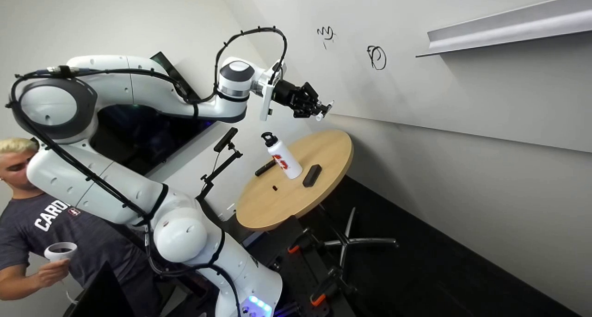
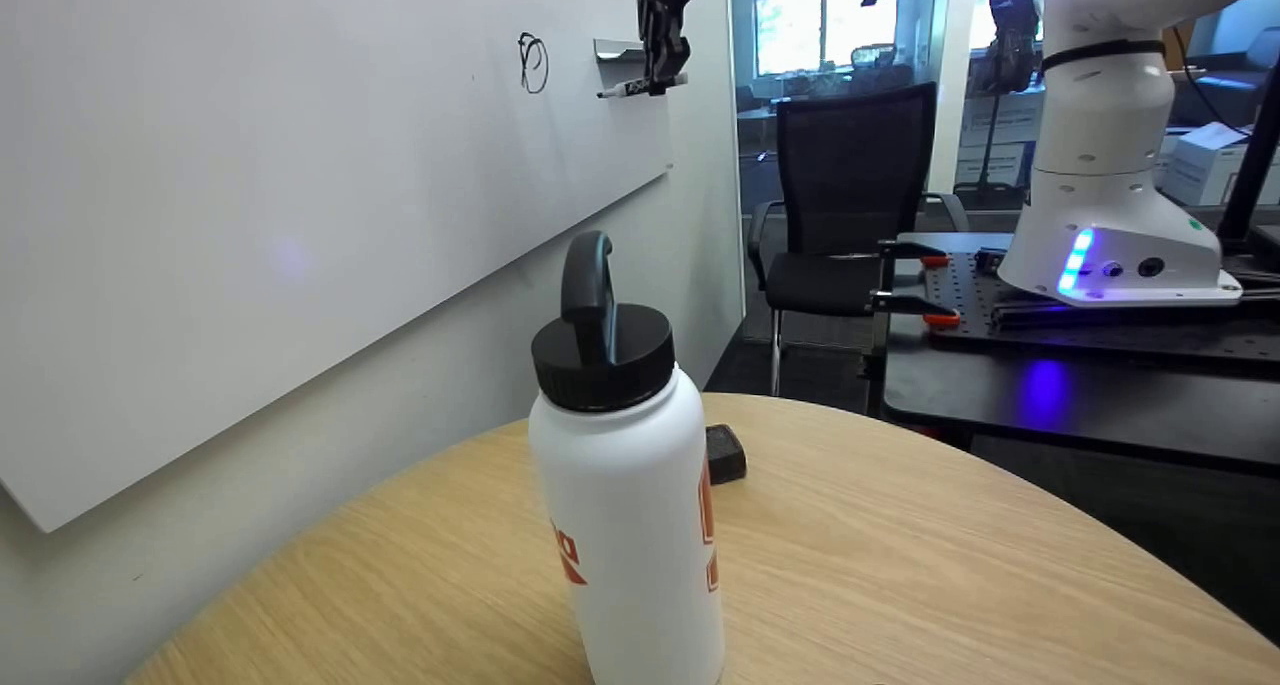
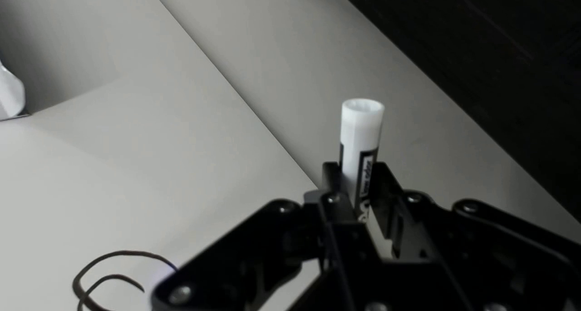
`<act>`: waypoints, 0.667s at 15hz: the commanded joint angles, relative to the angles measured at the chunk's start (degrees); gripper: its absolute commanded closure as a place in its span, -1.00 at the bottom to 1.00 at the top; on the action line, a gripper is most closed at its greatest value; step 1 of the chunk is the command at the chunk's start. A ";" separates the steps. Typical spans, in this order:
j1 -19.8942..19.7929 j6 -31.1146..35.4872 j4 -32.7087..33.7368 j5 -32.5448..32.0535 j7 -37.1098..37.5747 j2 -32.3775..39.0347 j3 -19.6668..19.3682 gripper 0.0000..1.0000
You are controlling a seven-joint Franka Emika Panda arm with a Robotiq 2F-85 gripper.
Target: Use the black marker on the table to write on the whiteboard
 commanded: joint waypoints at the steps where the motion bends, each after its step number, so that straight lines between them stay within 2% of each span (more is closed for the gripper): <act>1: 0.16 -0.16 -0.59 0.63 -1.16 -0.20 1.18 0.90; 6: 6.88 10.22 -11.23 8.31 -6.93 -5.93 4.00 0.90; 10: 13.95 15.17 -19.13 16.94 -13.81 -8.69 7.72 0.90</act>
